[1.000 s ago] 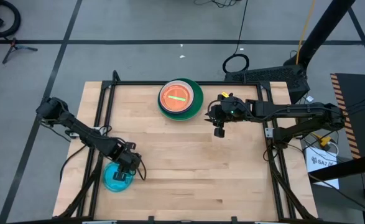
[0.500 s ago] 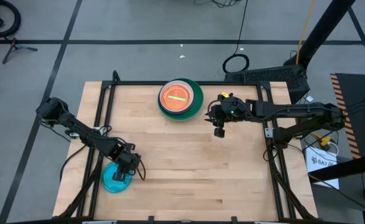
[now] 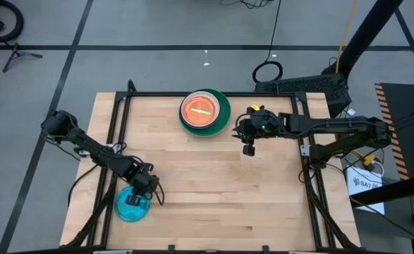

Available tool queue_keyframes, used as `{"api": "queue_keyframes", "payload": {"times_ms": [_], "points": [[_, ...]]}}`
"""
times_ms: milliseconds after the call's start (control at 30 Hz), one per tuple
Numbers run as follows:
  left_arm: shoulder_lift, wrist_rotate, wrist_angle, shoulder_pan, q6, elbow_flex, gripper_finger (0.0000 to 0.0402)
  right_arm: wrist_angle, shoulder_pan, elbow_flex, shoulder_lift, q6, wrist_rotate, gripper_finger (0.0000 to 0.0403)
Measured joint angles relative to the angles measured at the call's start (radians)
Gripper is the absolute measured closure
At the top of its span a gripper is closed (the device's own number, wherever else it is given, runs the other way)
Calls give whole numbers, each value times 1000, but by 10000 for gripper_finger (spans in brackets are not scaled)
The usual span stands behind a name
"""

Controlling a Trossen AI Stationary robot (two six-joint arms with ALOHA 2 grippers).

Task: Stack plastic plates
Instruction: Stack the light blue plate on top of the light green plate

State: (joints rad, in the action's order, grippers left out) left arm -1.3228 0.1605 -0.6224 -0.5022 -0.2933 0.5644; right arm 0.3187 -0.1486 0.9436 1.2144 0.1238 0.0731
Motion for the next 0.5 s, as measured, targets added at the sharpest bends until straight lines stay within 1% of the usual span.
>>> {"api": "queue_keyframes", "payload": {"times_ms": [167, 300, 433, 500], "points": [[0, -4, 0, 0, -19, 0, 326, 0, 0, 0, 0, 0, 0, 303], [1, -68, -18, 12, -75, 0, 329, 0, 0, 0, 0, 0, 0, 303], [2, -160, -32, 51, -156, 0, 330, 0, 0, 0, 0, 0, 0, 303], [2, -177, -31, 72, -175, 0, 330, 0, 0, 0, 0, 0, 0, 303]]}}
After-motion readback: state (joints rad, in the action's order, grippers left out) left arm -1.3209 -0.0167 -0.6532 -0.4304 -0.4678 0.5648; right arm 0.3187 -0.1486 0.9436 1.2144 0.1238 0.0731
